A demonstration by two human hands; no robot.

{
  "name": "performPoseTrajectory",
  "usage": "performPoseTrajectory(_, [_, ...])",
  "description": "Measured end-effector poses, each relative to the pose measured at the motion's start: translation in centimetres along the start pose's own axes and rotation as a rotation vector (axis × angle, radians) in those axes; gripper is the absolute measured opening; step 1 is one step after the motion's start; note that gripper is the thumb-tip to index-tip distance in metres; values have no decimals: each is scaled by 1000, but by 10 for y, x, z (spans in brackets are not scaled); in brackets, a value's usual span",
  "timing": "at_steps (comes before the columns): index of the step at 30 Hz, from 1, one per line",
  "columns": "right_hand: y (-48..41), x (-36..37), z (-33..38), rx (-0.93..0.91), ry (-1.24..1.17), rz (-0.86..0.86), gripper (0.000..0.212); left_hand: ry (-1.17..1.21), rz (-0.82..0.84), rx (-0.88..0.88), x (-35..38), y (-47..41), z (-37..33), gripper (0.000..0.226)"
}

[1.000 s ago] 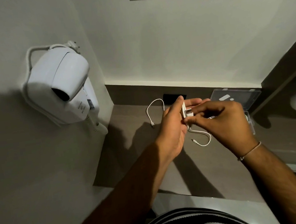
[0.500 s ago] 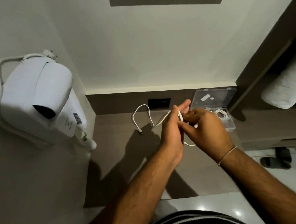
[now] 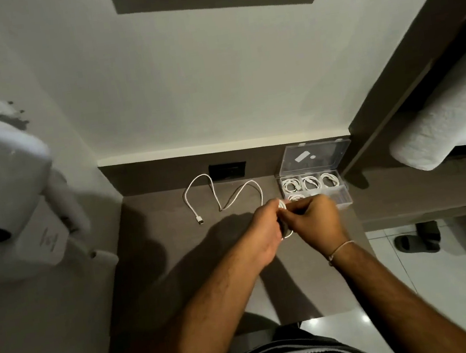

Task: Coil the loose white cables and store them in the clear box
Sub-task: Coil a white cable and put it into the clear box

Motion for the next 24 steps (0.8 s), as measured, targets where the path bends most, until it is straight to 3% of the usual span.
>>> performPoseTrajectory(5, [-33,10,-38,59,50,101,22,-53,-134,-180,14,-40,1,32])
performPoseTrajectory(12, [-79,21,-73,143,-87,241,42,-97,-335,-187,37,-75,-11,28])
performPoseTrajectory(15, [-101,17,-82,33,-64,271,39,-51,-361,-126,50,-88,-9,32])
performPoseTrajectory(19, [-118,7,-80,-188,148,355,38,228,-266,-162,50,-84,-12,27])
performPoseTrajectory(24, [-112,10,-78,-307,70,395,42,298,-191,-199,31,-75,-6,22])
Point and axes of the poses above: each hand's wrist, its own y-axis away from the middle knuckle, its own x-axis out of the palm, z = x × y, the point moved 2 cm from there along -y, towards the middle knuckle, and after that the axes turned 2 degrees about -z, right-handed, at the moved point
